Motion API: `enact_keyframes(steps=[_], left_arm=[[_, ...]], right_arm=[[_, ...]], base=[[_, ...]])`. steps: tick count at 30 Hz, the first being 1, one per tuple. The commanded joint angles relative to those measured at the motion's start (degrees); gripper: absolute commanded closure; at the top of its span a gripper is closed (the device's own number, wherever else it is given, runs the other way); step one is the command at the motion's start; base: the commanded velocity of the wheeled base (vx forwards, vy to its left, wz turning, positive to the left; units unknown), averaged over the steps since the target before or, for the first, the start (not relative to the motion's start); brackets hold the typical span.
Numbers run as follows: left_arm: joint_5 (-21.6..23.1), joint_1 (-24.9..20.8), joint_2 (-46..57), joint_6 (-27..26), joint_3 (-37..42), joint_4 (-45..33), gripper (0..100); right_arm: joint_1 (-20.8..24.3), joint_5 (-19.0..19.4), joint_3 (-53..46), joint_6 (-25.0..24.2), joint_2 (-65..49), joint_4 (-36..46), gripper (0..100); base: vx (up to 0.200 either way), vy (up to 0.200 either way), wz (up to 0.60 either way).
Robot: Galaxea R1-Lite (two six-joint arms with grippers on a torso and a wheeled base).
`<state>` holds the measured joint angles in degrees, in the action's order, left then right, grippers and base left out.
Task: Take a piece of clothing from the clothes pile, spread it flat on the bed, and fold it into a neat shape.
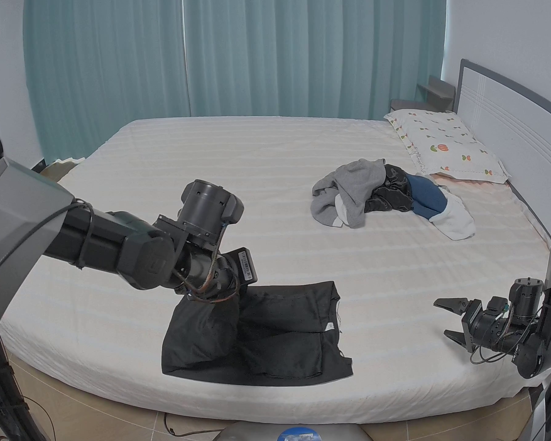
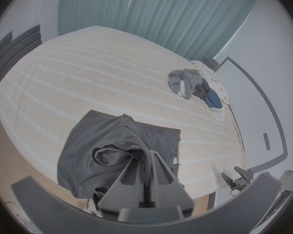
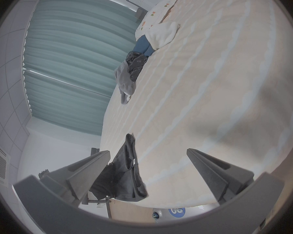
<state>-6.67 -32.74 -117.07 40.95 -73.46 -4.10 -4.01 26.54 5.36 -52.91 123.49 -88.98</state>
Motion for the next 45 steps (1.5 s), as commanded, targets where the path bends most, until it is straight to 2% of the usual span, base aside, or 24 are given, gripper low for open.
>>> enact_keyframes(steps=[1, 9, 10, 22, 26, 30, 32, 34, 35, 36, 38, 39, 41, 45], left_arm=[[-0.01, -2.76, -5.63, 1.06, -6.52, -3.55, 100], [0.08, -4.70, -9.94, 3.79, -10.83, -4.87, 100], [0.16, -4.70, -10.20, 4.05, -11.35, -5.22, 0], [3.86, -4.70, -8.97, 4.67, -9.16, -6.28, 0], [5.09, -3.55, -6.16, 5.90, -6.52, -5.84, 0], [9.13, 0.14, -0.97, 8.45, -0.19, -4.43, 0], [9.74, 1.02, 0.17, 8.71, 1.92, -3.29, 0], [10.18, 3.12, 2.37, 9.24, 7.98, 1.46, 0], [10.18, 3.39, 2.54, 9.33, 8.60, 2.16, 0], [10.27, 4.53, 3.07, 10.12, 12.29, 5.06, 0], [10.27, 5.76, 3.16, 11.96, 14.31, 6.12, 0], [10.27, 5.85, 3.16, 12.14, 14.49, 6.12, 0], [10.97, 8.22, 3.60, 14.69, 16.68, 6.47, 0], [16.78, 11.91, 3.95, 15.30, 19.32, 7.26, 0]], right_arm=[[-0.03, 0.09, 0.00, 0.00, 0.00, -0.85, 0], [-0.03, 0.18, 0.00, 0.00, 0.08, -0.85, 0], [-0.03, 0.18, 0.00, 0.00, 0.08, -0.85, 0], [0.06, 0.27, 0.00, -0.09, 0.44, -0.76, 0], [0.32, 0.36, -0.09, 0.00, 0.26, -0.76, 0], [1.37, 0.18, -0.44, 0.35, 0.00, -0.76, 0], [2.25, -0.08, -0.44, 0.35, 0.00, -0.76, 0], [5.15, -1.49, -0.62, 0.44, -0.62, -0.76, 0], [5.50, -1.84, -0.62, 0.44, -0.80, -0.76, 0], [8.41, -4.13, -0.44, 0.61, -1.41, -0.76, 0], [12.01, -6.94, -0.09, 0.88, -1.50, -0.76, 0], [12.18, -7.12, -0.09, 0.96, -1.50, -0.76, 0], [17.28, -10.28, 0.52, 2.28, -0.62, -0.67, 0], [22.20, -11.33, 1.32, 4.39, -0.09, 0.56, 0]], base=[[0.000, 0.000, 0.00], [0.000, 0.000, 0.00], [0.000, 0.000, 0.00], [0.000, 0.000, 0.00], [0.000, 0.000, 0.00], [0.000, 0.000, 0.00], [0.000, 0.000, 0.00], [0.000, 0.000, 0.00], [0.000, 0.000, 0.00], [0.000, 0.000, 0.00], [0.000, 0.000, 0.00], [0.000, 0.000, 0.00], [0.000, 0.000, 0.00], [0.000, 0.000, 0.00]])
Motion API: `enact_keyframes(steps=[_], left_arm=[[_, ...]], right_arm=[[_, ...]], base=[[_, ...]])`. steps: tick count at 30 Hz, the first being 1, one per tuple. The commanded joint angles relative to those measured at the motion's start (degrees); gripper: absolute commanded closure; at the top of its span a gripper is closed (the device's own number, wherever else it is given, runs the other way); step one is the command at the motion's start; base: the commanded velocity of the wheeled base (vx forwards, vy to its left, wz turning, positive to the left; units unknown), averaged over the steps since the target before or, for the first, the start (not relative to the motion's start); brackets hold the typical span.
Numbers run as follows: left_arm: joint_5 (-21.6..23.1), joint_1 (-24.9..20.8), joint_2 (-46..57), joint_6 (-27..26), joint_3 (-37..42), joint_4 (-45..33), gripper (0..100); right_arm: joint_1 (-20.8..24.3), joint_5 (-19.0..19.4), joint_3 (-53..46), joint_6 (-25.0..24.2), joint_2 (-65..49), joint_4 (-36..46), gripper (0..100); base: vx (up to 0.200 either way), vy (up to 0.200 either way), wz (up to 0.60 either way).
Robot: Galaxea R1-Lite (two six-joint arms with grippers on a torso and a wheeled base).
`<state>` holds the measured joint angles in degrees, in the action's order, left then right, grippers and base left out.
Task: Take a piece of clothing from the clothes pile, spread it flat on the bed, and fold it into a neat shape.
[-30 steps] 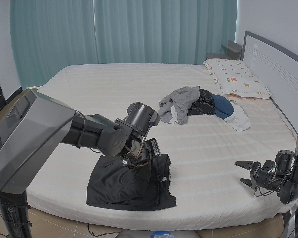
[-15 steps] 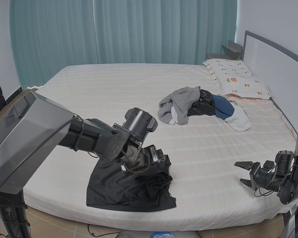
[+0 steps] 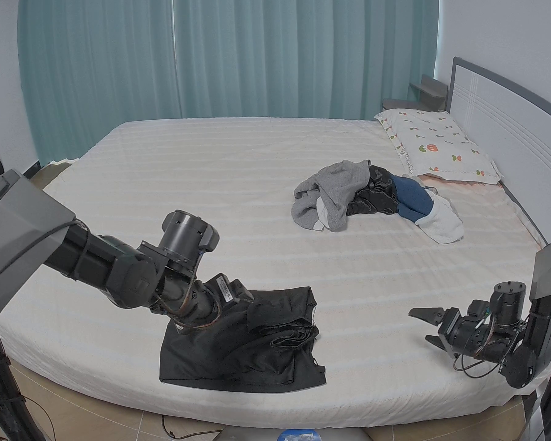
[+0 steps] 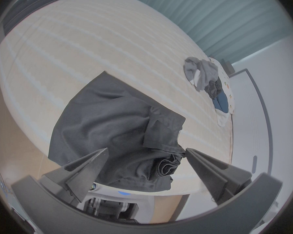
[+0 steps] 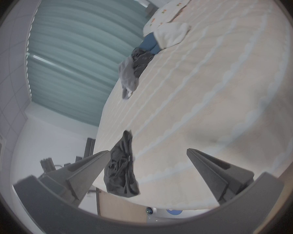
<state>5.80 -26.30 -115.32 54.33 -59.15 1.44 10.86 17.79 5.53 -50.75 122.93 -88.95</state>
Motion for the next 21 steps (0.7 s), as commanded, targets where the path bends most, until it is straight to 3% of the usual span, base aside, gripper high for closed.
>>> enact_keyframes(steps=[1, 3, 6, 13, 21], left_arm=[[5.97, 6.61, 2.56, 2.36, 5.54, 1.90, 0], [7.29, 7.66, 2.82, 2.97, 5.80, 2.17, 0], [11.51, 11.00, 3.88, 3.94, 7.29, 3.13, 0], [18.63, 15.75, 3.00, 3.41, 11.69, 9.72, 0], [19.07, 16.10, 1.33, 3.32, 14.06, 14.73, 0]], right_arm=[[8.39, -2.76, 1.67, 3.20, 0.38, 1.59, 0], [9.53, -3.37, 2.55, 4.08, 0.47, 3.00, 0], [13.22, -11.90, 8.53, 6.63, 0.64, 11.35, 0], [19.28, -20.69, 18.72, 11.37, -0.06, 26.20, 0], [22.54, -27.63, 23.91, 19.55, 0.38, 32.00, 0]], base=[[0.000, 0.200, 0.00], [0.000, 0.200, 0.00], [0.000, 0.200, 0.00], [0.000, 0.200, 0.00], [0.000, 0.200, 0.00]])
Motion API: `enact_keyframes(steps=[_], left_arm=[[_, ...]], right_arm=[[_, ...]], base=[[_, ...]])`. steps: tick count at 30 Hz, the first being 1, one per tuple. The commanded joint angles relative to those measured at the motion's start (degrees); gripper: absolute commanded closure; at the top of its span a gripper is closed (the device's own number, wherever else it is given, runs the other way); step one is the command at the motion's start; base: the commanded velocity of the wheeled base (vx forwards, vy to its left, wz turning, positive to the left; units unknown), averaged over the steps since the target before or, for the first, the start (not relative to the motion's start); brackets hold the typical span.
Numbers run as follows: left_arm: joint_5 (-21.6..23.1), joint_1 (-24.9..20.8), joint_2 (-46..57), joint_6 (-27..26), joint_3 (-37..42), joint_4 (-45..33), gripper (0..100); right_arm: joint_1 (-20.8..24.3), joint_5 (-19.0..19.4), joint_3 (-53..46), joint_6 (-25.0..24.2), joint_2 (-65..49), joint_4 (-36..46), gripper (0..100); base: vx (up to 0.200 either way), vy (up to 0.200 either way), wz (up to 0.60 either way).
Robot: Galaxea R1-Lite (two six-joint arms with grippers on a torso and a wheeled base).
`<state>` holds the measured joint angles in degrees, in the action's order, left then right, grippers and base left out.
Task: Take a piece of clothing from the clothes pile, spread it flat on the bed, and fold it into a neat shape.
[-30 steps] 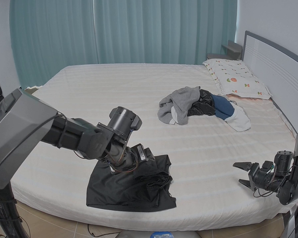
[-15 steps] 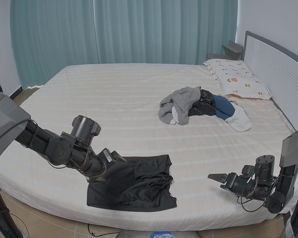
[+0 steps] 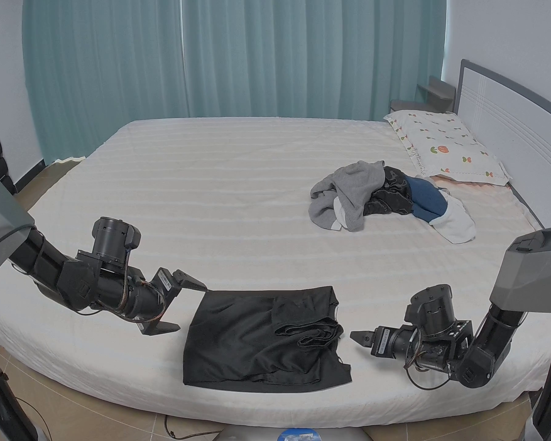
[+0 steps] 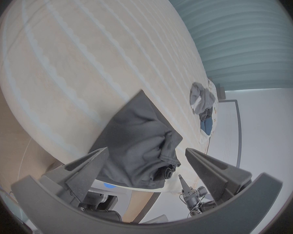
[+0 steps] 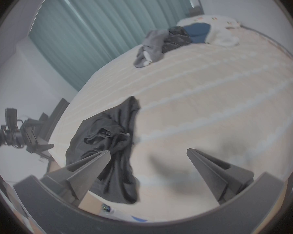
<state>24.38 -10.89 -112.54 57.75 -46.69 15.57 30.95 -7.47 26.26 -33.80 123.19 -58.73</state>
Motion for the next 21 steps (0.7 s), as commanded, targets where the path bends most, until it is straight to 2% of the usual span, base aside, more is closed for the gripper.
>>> enact_keyframes(steps=[1, 4, 9, 13, 18, 21], left_arm=[[0.49, 0.60, -1.80, -0.09, 1.60, 0.60, 0], [0.32, 0.43, -2.94, -0.18, 1.51, 0.60, 0], [0.23, 0.34, -2.94, -0.18, 1.51, 0.60, 0], [-0.21, 0.16, -3.12, -0.44, 1.60, 0.69, 0], [-0.30, 0.08, -3.30, -0.53, 1.60, 0.69, 0], [-0.30, 0.08, -3.30, -0.53, 1.51, 0.69, 0]], right_arm=[[2.71, -3.16, 3.54, 3.66, 0.12, 2.40, 0], [3.50, -5.18, 4.68, 6.29, 0.48, 4.51, 0], [3.59, -6.59, 5.47, 8.05, 0.30, 6.97, 0], [3.59, -8.08, 6.26, 9.02, -0.40, 7.49, 0], [3.15, -11.78, 4.59, 13.24, 0.74, 8.20, 0], [2.09, -12.48, 3.18, 14.38, -0.40, 8.37, 0]], base=[[0.000, 0.200, 0.00], [0.000, 0.200, 0.00], [0.000, 0.200, 0.00], [0.000, 0.000, 0.00], [0.000, 0.000, 0.00], [0.000, 0.000, 0.00]])
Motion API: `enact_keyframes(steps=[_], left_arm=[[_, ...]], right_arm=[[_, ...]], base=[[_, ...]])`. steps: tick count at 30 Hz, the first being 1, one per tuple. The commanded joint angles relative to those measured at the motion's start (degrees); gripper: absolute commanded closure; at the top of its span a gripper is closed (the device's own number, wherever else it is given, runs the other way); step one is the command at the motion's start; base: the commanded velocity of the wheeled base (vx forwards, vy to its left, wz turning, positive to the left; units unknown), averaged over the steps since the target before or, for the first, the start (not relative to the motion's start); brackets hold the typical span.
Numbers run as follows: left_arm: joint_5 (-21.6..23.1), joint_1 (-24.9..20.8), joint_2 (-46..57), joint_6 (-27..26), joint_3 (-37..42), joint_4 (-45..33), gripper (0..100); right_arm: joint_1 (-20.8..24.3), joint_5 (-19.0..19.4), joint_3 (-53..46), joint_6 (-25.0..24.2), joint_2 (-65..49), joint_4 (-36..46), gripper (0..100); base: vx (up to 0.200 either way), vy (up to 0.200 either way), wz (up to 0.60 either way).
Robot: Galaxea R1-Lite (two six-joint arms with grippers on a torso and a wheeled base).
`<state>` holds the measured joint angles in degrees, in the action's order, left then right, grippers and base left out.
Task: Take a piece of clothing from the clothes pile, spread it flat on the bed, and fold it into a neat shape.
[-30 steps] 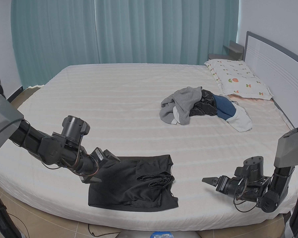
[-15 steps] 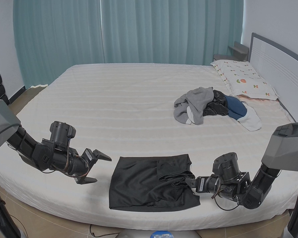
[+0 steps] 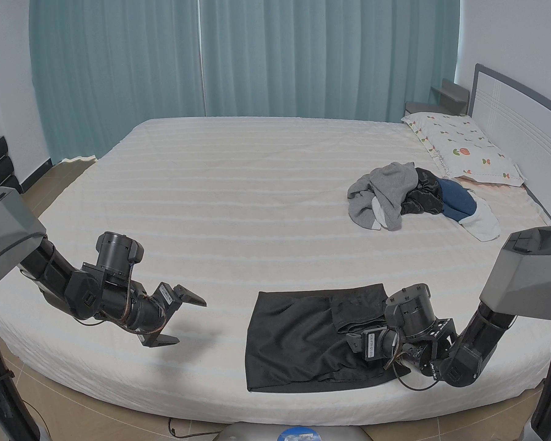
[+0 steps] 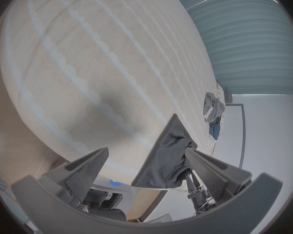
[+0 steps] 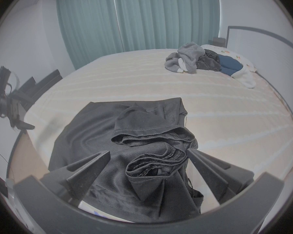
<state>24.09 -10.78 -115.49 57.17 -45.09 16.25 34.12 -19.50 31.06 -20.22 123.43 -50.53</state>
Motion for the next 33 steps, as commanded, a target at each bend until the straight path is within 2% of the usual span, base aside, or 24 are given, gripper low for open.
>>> enact_keyframes(steps=[1, 6, 13, 23, 28, 29, 33], left_arm=[[-0.01, -0.03, -0.35, 0.04, -0.08, 0.01, 0], [-0.01, -0.03, -0.35, 0.04, -0.08, 0.01, 0], [-0.09, -0.03, -0.35, 0.13, 0.01, -0.08, 0], [-0.09, -0.03, -0.35, 0.13, 0.01, -0.08, 0], [-0.09, -0.03, -0.35, 0.13, 0.01, -0.08, 0], [-0.09, -0.03, -0.35, 0.13, 0.01, -0.08, 0], [-0.09, -0.03, -0.35, 0.13, 0.09, -0.08, 0]], right_arm=[[-1.60, -0.53, -2.23, 1.33, -1.09, 0.17, 0], [-4.33, -1.06, -7.51, 4.23, -1.88, -0.53, 0], [-8.81, -0.01, -13.04, 4.40, -4.07, -0.53, 0], [-14.52, 6.23, -16.21, 5.02, -10.67, -0.62, 0], [-14.52, 11.07, -14.71, 4.93, -17.17, -1.50, 0], [-14.52, 11.07, -14.71, 4.93, -17.17, -1.50, 0], [-10.74, 14.76, -9.97, 3.09, -15.68, -0.97, 0]], base=[[0.000, 0.000, 0.00], [0.000, 0.000, 0.00], [0.000, 0.000, 0.00], [0.000, 0.000, 0.00], [0.000, 0.000, 0.00], [0.000, 0.000, 0.00], [0.000, 0.000, 0.00]])
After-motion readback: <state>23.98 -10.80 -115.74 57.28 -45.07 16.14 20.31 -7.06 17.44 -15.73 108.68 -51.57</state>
